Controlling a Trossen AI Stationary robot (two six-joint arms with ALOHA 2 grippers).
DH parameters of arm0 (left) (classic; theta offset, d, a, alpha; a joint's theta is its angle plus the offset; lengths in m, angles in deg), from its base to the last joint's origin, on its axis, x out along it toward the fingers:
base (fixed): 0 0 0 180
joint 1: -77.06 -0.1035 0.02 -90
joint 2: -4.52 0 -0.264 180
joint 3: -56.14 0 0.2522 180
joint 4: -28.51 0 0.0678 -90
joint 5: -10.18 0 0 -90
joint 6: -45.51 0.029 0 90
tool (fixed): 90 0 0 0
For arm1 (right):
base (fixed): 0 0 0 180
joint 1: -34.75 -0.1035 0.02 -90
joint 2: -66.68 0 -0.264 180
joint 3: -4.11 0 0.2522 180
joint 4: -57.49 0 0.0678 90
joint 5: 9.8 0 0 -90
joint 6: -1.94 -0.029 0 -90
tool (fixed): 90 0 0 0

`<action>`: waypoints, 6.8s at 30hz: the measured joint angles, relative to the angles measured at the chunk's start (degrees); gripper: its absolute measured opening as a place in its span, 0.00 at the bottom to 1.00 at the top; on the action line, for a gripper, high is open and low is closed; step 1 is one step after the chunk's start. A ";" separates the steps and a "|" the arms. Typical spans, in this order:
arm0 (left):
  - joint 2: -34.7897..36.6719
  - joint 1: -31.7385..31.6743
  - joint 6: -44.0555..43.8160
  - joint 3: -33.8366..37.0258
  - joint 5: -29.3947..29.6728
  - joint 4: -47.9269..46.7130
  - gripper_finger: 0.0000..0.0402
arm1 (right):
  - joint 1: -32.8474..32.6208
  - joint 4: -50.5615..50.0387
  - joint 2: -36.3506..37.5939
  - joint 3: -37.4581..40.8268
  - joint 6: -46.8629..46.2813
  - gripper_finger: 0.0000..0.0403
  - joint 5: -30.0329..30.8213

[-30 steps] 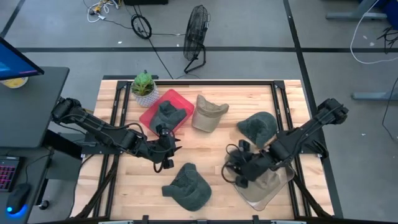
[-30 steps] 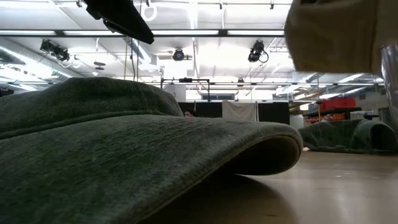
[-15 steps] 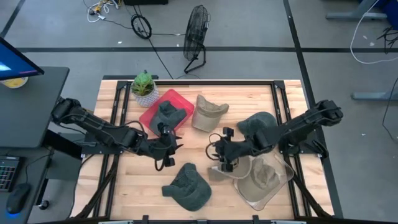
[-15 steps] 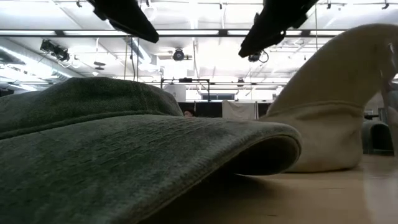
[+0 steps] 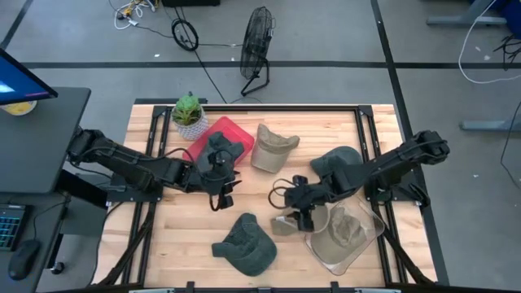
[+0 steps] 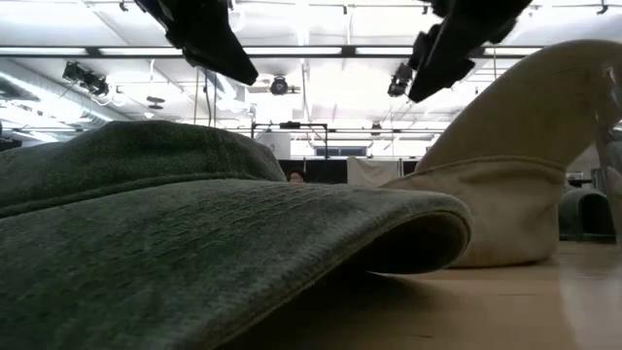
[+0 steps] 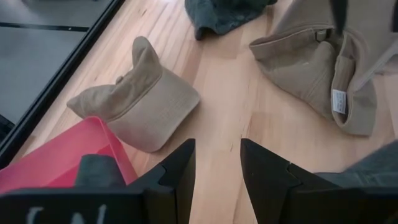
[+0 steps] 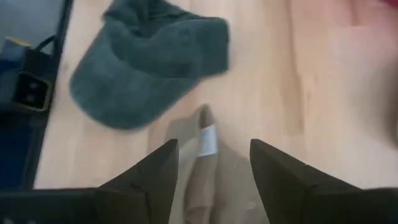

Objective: Pick & Place hat
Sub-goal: Put the bottom gray cap into the transparent bin

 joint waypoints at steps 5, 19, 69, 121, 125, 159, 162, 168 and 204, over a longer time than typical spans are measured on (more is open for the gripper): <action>0.00 0.01 -1.75 0.00 -0.74 -0.92 0.33 | -4.63 -1.62 0.25 0.00 -0.96 0.50 -1.71; 0.00 0.08 -4.27 0.00 -0.91 -1.94 0.33 | -8.81 -9.95 -0.49 0.15 -8.01 0.50 1.40; 0.00 0.15 -4.31 0.00 -1.12 -3.30 0.33 | -12.68 -60.95 1.69 -44.25 -56.53 0.03 -17.99; 0.00 0.15 -4.24 0.00 -1.11 -4.31 0.33 | -12.10 -55.28 2.10 -17.92 -46.64 0.47 -32.59; 0.00 0.15 -4.23 0.00 -1.11 -4.31 0.33 | -11.64 -60.76 3.46 -20.75 -41.80 0.48 -28.67; 0.02 0.13 -4.31 0.00 -1.11 -5.25 0.33 | -11.24 -41.05 4.72 1.03 -35.82 0.17 -8.35; 0.02 0.00 -4.31 0.00 -1.10 -5.25 0.33 | -11.31 -41.34 4.69 1.01 -37.09 0.12 -9.68; 0.02 -0.03 -4.31 0.00 -1.10 -5.24 0.33 | -11.35 -45.84 4.62 -4.21 -36.38 0.08 -8.97; 0.02 0.01 -7.37 0.02 -1.10 -5.25 0.33 | -29.58 -26.73 4.14 5.12 -42.15 0.38 -0.28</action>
